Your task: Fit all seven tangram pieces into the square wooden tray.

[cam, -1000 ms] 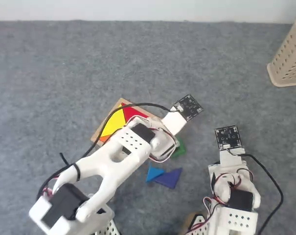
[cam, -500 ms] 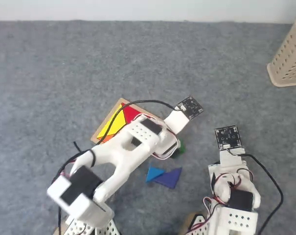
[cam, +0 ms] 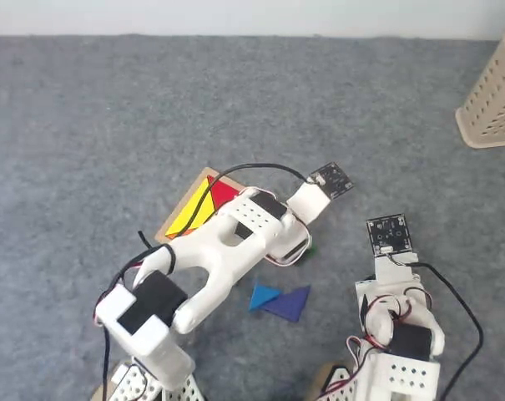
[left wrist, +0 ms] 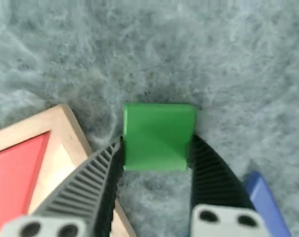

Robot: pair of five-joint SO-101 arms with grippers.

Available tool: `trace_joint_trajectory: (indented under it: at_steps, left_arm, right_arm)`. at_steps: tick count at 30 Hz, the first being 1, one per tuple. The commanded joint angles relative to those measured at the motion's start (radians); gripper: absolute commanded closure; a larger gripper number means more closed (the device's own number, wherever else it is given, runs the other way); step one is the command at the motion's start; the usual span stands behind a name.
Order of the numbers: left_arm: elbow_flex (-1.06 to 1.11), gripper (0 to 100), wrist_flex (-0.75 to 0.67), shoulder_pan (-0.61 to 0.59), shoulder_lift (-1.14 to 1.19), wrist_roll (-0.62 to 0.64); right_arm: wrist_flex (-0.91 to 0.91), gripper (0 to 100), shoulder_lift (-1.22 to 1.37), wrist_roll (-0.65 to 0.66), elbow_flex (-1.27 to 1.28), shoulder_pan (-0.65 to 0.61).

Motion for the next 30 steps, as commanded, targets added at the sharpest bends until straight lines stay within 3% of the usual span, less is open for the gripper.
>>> trace_joint_trajectory:
  at_steps: [1,16,23,30]
  left_arm:
    - [-0.008,93,0.025,-0.003,-0.017,-0.006]
    - [0.128,94,-0.008,-0.014,-0.285,0.04]
    - [0.117,77,-0.11,-0.074,-0.221,0.052]
    - [-0.002,77,-0.091,-0.072,-0.043,0.044]
  right_arm:
    - [-0.013,99.2,-0.015,0.011,0.006,0.012]
    - [-0.013,99.2,-0.015,0.011,0.006,0.012]
    - [-0.013,99.2,-0.015,0.011,0.006,0.012]
    - [-0.013,99.2,-0.015,0.011,0.006,0.012]
